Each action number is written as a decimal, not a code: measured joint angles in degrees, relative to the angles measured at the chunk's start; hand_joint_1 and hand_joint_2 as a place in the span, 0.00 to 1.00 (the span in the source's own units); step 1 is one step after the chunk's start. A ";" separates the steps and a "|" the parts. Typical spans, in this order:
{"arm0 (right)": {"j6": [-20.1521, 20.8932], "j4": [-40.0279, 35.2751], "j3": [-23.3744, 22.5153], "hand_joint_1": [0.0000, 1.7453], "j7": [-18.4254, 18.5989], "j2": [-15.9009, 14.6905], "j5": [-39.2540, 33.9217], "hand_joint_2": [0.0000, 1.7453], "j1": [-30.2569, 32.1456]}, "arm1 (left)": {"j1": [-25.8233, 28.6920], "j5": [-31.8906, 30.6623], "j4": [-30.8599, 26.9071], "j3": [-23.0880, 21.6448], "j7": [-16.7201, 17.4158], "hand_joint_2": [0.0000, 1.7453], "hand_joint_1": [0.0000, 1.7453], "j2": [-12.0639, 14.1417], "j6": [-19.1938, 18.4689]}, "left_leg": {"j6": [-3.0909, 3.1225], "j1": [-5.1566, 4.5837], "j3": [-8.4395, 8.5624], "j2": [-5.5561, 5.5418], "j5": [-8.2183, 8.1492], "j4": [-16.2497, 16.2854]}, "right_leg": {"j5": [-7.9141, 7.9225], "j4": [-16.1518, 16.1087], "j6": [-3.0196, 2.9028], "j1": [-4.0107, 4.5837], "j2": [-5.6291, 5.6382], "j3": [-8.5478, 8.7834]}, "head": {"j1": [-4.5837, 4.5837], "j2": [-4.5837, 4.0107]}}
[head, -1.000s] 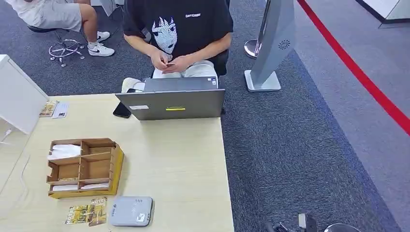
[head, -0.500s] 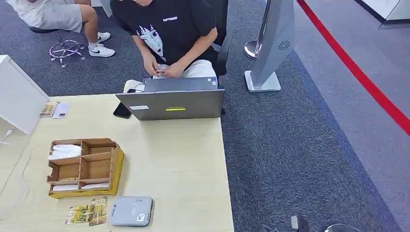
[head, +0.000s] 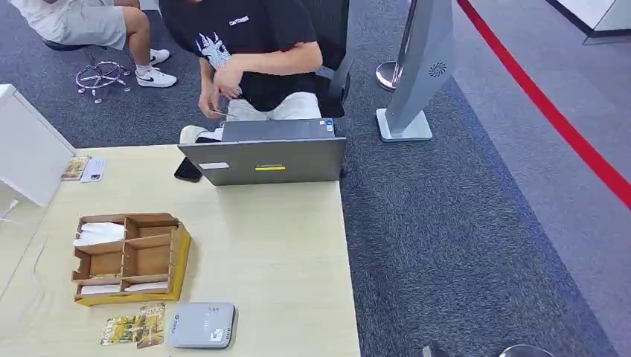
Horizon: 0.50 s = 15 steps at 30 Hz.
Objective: Pass the card to the sensor for recognition and then transmit it.
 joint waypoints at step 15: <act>-2.82 15.39 4.52 0.00 2.12 -3.58 5.99 0.00 -3.83 | -9.34 -3.30 22.71 -10.12 -6.99 0.00 0.00 7.61 -0.26 | 0.00 0.00 -0.01 0.00 0.00 0.00 | 0.00 0.00 0.00 0.00 0.00 -0.01 | 0.07 0.00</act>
